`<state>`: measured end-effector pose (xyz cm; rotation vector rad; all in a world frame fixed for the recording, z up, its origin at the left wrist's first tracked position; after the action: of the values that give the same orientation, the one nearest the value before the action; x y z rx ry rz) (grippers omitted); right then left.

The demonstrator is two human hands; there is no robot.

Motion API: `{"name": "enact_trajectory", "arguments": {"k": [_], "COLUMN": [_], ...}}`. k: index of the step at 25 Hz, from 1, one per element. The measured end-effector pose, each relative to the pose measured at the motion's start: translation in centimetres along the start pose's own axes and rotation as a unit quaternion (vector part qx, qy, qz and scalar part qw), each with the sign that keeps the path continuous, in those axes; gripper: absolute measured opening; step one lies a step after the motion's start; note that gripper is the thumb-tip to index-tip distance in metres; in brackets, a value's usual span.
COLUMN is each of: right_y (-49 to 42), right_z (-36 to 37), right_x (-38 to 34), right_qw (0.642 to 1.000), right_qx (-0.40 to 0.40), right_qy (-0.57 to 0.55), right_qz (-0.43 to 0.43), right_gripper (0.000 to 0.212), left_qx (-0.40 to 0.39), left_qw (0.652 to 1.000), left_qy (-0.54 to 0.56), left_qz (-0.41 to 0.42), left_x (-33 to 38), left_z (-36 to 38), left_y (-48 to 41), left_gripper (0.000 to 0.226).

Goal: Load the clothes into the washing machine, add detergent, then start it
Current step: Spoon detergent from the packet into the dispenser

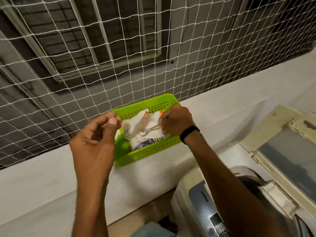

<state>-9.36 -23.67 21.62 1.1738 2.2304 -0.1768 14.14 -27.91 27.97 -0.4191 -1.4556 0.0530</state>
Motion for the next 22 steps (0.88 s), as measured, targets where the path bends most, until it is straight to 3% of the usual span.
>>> {"name": "enact_trajectory", "arguments": {"k": [4, 7, 11, 22], "right_y": [0.2, -0.3, -1.0, -0.7], "right_z": [1.0, 0.4, -0.7, -0.5], "right_x": [-1.0, -0.4, 0.1, 0.5], "right_qw": [0.993, 0.997, 0.999, 0.994], "right_qx": [-0.058, -0.062, 0.021, -0.085], "right_qy": [0.096, 0.053, 0.025, 0.037], "right_qz": [-0.022, 0.017, 0.002, 0.053], "right_gripper": [0.011, 0.012, 0.023, 0.01], "left_qx": [0.003, -0.007, -0.005, -0.012], "left_qw": [1.0, 1.0, 1.0, 1.0], "left_qy": [-0.011, -0.017, -0.022, -0.023], "left_qz": [-0.002, -0.004, -0.01, -0.007], "left_x": [-0.3, -0.4, -0.7, -1.1], "left_z": [-0.1, 0.0, 0.0, 0.7], "left_y": [-0.3, -0.4, -0.6, -0.6], "left_gripper": [0.015, 0.015, 0.015, 0.014]}}
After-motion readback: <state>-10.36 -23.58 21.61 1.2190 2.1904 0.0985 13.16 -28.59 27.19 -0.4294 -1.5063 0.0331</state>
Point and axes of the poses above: each hand's wrist, its own y-axis away from the middle knuckle, its own z-axis out of the palm, x = y × z, the point moved 5 cm from there along -y, towards the middle knuckle, and after that the axes turned 9 degrees about z, right-handed, at the moved point
